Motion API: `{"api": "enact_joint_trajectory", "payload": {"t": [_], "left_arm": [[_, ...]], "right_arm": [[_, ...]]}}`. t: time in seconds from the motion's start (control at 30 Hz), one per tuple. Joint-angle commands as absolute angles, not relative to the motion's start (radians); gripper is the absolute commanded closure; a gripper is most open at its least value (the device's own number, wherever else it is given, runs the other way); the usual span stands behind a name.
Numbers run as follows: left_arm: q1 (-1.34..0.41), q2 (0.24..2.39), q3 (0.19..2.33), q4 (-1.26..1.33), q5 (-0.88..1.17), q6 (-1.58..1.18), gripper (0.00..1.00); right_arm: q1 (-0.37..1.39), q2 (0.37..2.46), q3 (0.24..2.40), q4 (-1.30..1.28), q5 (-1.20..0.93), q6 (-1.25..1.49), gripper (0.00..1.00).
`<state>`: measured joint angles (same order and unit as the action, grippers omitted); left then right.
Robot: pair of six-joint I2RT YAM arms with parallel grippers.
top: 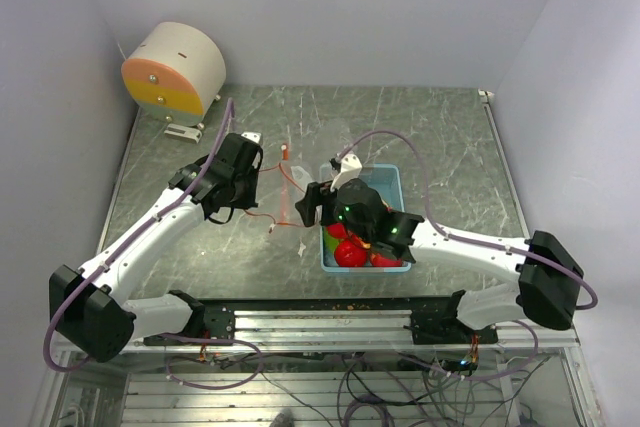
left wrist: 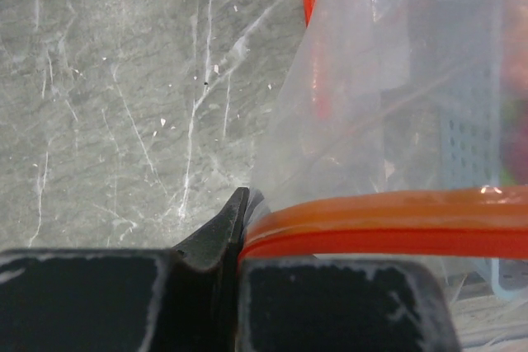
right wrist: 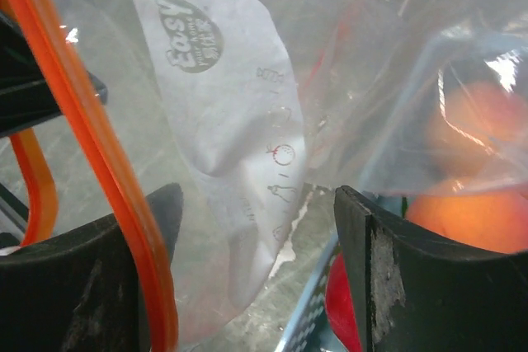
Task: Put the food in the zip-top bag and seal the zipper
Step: Open the zipper of the food storage bag at the center of the board.
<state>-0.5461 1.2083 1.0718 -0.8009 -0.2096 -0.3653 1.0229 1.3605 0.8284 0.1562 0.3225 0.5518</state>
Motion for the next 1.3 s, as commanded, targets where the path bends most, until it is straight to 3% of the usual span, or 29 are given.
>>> {"api": "enact_joint_trajectory", "payload": {"t": [0.0,0.13,0.23,0.43,0.73,0.9,1.07,1.27], "left_arm": [[-0.547,1.202,1.066,-0.771,-0.193,-0.346,0.93],[-0.548,1.199,1.077,-0.788,-0.201,-0.341,0.93],[-0.548,1.187,1.087,-0.788,-0.203,-0.342,0.93],[-0.549,1.192,1.090,-0.758,-0.170,-0.353,0.93],[-0.566,1.189,1.077,-0.760,-0.191,-0.359,0.93],[-0.566,1.174,1.104,-0.831,-0.230,-0.346,0.93],[-0.566,1.147,1.246,-1.008,-0.396,-0.325,0.93],[-0.567,1.144,1.414,-1.174,-0.456,-0.300,0.93]], "right_arm": [[1.025,1.314,0.828,0.017,0.392,0.531,0.24],[1.025,1.272,0.805,0.013,0.356,0.518,0.19],[1.026,1.262,0.792,0.100,0.213,0.490,0.19],[1.025,1.363,0.852,0.270,0.024,0.599,0.20],[1.025,1.396,0.873,0.371,0.164,0.724,0.22],[1.025,1.375,0.917,0.279,0.297,0.692,0.22],[1.025,1.409,0.982,0.179,0.374,0.639,0.22],[1.025,1.480,1.058,0.108,0.403,0.593,0.23]]}}
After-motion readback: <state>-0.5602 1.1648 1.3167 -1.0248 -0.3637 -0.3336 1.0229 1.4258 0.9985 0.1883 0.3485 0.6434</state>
